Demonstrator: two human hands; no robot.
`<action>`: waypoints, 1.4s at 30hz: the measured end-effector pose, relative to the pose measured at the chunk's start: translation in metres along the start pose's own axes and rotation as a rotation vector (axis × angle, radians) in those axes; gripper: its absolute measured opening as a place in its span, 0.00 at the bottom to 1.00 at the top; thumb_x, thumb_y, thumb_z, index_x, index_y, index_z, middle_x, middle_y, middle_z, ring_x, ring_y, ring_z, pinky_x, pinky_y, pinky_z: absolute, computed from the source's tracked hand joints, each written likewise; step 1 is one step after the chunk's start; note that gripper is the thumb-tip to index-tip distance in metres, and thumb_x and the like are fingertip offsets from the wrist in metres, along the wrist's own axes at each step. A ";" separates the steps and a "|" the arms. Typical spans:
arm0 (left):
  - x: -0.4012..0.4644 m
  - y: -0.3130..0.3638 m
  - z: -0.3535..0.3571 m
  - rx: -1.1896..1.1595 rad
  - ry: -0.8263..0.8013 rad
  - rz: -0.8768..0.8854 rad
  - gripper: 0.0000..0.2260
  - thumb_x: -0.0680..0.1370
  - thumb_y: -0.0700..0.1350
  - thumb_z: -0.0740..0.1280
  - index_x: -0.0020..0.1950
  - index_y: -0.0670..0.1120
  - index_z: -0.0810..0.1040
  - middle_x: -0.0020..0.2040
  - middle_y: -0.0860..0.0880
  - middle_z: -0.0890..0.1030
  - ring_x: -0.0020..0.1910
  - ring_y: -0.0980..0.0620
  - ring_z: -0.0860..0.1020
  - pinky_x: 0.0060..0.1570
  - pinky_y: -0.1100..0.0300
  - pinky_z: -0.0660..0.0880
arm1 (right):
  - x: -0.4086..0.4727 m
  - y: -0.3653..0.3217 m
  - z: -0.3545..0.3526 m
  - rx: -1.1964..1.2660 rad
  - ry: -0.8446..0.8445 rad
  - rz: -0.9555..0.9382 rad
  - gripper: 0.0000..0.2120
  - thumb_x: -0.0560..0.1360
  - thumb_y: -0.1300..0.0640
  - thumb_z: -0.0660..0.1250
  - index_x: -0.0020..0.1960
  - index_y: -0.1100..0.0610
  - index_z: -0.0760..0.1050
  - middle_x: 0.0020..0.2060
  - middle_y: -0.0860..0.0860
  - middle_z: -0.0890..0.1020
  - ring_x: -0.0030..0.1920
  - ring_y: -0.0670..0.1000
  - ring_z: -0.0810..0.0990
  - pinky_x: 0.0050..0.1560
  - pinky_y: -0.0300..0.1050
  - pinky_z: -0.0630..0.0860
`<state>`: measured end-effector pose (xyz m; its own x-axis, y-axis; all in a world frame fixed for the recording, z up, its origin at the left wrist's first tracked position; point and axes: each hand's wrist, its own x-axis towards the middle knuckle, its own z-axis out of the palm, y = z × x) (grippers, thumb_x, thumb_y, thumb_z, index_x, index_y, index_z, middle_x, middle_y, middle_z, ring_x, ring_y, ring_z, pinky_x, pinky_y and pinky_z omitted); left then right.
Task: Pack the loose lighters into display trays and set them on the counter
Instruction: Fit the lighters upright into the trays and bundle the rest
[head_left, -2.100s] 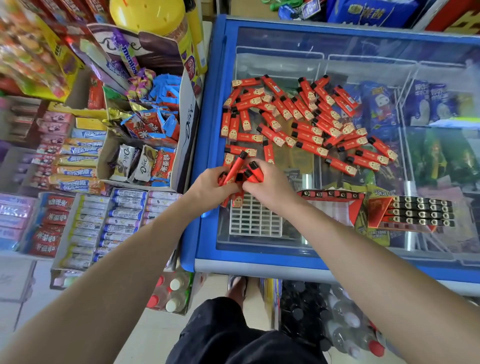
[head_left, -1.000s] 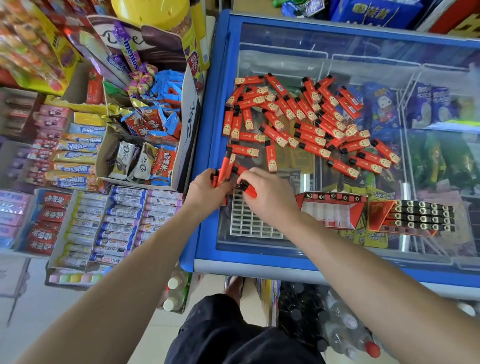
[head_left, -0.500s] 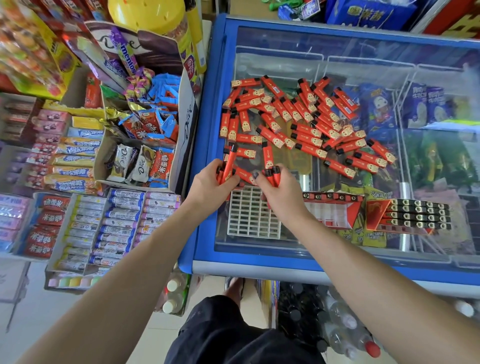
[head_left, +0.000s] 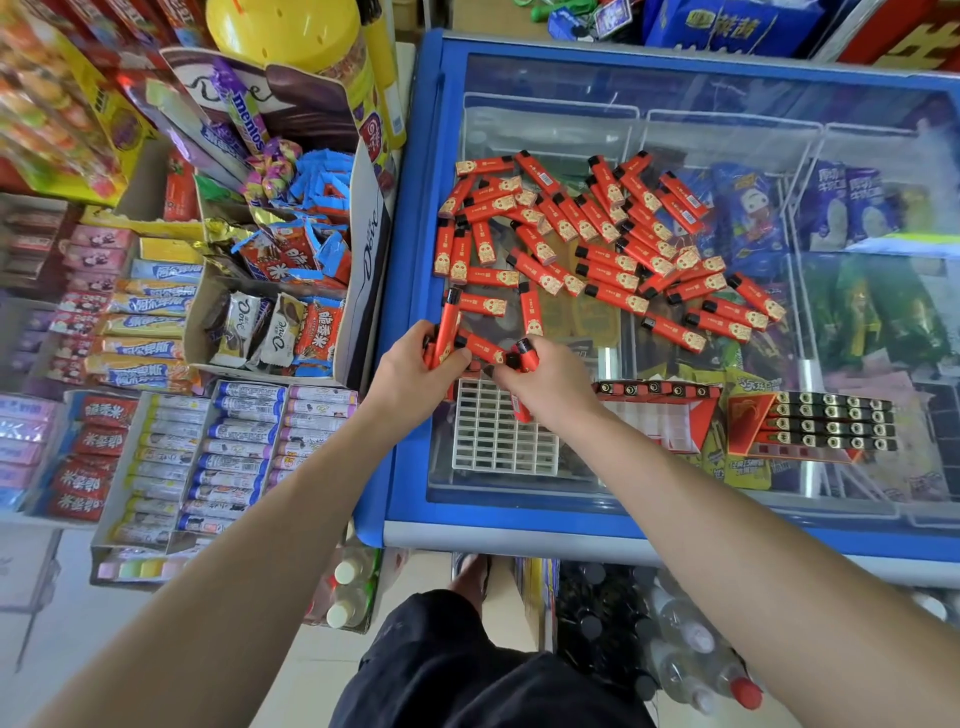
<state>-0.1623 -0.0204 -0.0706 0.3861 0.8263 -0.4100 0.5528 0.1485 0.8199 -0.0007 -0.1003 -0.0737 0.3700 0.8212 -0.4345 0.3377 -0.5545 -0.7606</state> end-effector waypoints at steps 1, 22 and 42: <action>0.000 0.000 0.000 0.001 0.001 0.001 0.12 0.80 0.51 0.70 0.53 0.43 0.75 0.38 0.47 0.78 0.31 0.55 0.74 0.31 0.63 0.73 | 0.000 -0.001 0.000 -0.004 -0.004 0.004 0.05 0.76 0.54 0.72 0.44 0.52 0.76 0.35 0.47 0.81 0.31 0.43 0.77 0.27 0.30 0.68; 0.000 -0.003 0.002 0.036 0.008 -0.005 0.12 0.81 0.52 0.69 0.53 0.44 0.75 0.43 0.45 0.82 0.31 0.61 0.77 0.30 0.68 0.73 | 0.002 0.006 0.003 0.314 -0.072 0.195 0.15 0.71 0.63 0.75 0.56 0.58 0.76 0.38 0.55 0.87 0.40 0.60 0.87 0.32 0.48 0.73; 0.001 -0.004 0.001 0.046 0.007 0.005 0.12 0.81 0.52 0.69 0.54 0.44 0.75 0.41 0.43 0.80 0.30 0.57 0.75 0.28 0.67 0.72 | -0.002 0.005 0.006 -0.074 0.066 -0.274 0.06 0.76 0.63 0.72 0.52 0.55 0.82 0.37 0.48 0.83 0.34 0.44 0.78 0.34 0.38 0.73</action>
<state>-0.1630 -0.0207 -0.0747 0.3840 0.8309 -0.4027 0.5840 0.1192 0.8029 -0.0051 -0.1036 -0.0797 0.3103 0.9327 -0.1835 0.4944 -0.3232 -0.8069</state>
